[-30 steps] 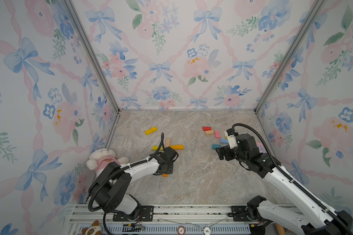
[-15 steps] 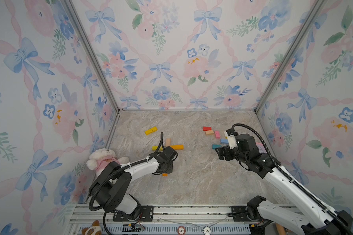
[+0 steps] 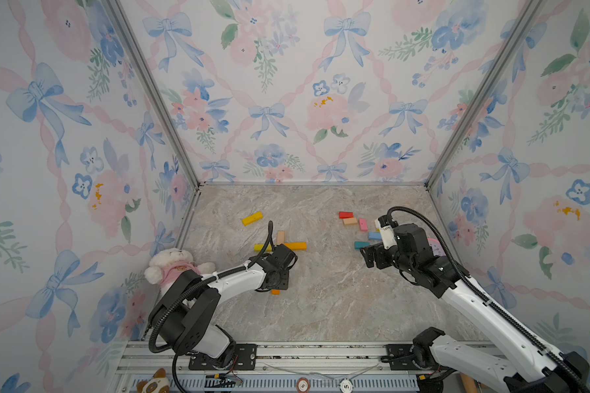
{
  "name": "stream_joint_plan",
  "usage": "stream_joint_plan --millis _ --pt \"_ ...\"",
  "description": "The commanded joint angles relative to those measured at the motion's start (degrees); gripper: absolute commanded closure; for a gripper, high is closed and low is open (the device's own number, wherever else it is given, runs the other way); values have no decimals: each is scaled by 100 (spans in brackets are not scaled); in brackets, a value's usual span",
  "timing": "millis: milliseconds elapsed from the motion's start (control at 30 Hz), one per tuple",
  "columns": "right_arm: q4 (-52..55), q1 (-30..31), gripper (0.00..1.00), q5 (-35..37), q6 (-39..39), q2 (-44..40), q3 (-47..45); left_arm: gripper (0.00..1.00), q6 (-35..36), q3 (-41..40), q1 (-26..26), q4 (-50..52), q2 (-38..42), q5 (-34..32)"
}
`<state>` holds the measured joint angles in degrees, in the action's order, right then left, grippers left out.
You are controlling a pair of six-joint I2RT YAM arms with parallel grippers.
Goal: Assemble the letter t with building blocks
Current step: Assemble the building block at the center of the board.
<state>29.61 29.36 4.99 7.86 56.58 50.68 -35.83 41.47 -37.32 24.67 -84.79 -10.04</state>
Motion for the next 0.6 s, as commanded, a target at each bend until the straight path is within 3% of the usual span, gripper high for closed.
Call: stream_joint_plan --millis 0,267,567 --pt "40 61 4 73 -32 -31 9 40 -62 -164 12 179 187 -16" --pt "44 61 4 83 -42 -15 15 31 -152 33 13 483 894 -58" --pt "62 65 4 107 -58 -27 45 28 118 992 349 1198 1533 -209"
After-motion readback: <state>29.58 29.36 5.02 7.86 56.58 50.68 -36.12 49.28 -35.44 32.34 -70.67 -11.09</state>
